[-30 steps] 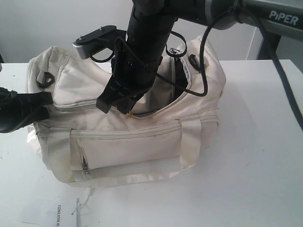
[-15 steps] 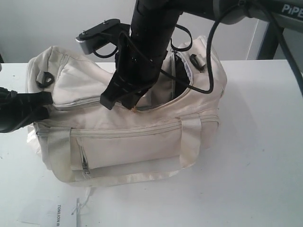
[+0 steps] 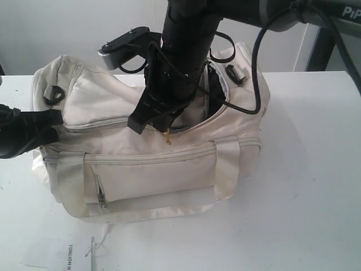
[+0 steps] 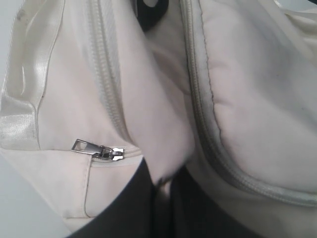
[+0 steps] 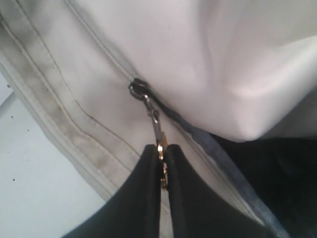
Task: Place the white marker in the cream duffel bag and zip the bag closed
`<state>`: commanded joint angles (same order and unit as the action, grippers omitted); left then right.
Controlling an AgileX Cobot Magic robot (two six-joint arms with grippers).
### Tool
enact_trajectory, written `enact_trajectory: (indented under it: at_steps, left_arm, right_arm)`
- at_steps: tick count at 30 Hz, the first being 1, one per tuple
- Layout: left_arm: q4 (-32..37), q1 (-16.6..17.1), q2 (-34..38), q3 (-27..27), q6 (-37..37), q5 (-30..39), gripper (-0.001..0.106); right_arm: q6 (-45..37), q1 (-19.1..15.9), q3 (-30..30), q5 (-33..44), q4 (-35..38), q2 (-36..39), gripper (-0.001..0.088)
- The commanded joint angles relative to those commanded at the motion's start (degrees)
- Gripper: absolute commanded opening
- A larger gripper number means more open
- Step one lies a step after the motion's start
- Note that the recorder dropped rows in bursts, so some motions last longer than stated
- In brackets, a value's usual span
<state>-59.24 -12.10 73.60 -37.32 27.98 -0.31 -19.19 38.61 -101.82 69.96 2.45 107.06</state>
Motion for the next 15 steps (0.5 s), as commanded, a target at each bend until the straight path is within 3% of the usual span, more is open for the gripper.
enact_trajectory:
  at_steps: [15]
  left_arm:
    - [0.00, 0.00, 0.00, 0.00, 0.13, 0.00, 0.000]
  right_arm:
    - [0.00, -1.21, 0.52, 0.00, -0.22, -0.86, 0.0000]
